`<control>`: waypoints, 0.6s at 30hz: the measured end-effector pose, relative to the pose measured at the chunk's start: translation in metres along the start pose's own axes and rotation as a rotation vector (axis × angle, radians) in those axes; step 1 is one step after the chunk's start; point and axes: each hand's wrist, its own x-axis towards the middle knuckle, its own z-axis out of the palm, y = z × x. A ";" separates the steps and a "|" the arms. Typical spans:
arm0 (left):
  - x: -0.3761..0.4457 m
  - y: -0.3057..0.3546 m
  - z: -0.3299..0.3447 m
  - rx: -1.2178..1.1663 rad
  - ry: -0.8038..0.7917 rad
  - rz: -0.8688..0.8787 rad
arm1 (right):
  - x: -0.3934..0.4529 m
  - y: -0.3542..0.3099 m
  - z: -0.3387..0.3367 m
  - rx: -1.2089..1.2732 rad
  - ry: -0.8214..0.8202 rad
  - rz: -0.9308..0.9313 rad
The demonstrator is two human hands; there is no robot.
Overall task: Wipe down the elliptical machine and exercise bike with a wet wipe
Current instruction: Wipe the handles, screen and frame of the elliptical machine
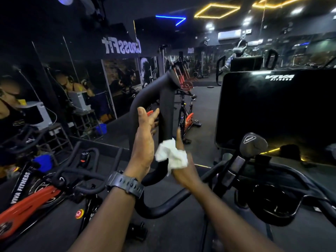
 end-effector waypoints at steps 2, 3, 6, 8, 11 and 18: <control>0.000 0.002 0.002 -0.012 0.007 0.006 | 0.038 -0.031 -0.018 -0.003 0.014 -0.055; 0.000 0.003 0.003 -0.009 0.014 0.013 | 0.054 -0.045 -0.024 0.100 0.039 -0.045; -0.004 0.001 0.005 -0.048 0.028 0.014 | 0.058 -0.062 -0.005 0.349 0.206 -0.008; -0.010 -0.005 0.005 -0.097 -0.003 0.001 | 0.027 -0.044 0.030 0.264 0.307 -0.018; -0.024 -0.021 0.001 -0.079 0.043 -0.021 | -0.019 0.000 0.079 0.307 0.362 0.137; -0.028 -0.033 -0.020 0.046 0.003 -0.063 | 0.007 -0.013 0.080 1.087 0.611 0.668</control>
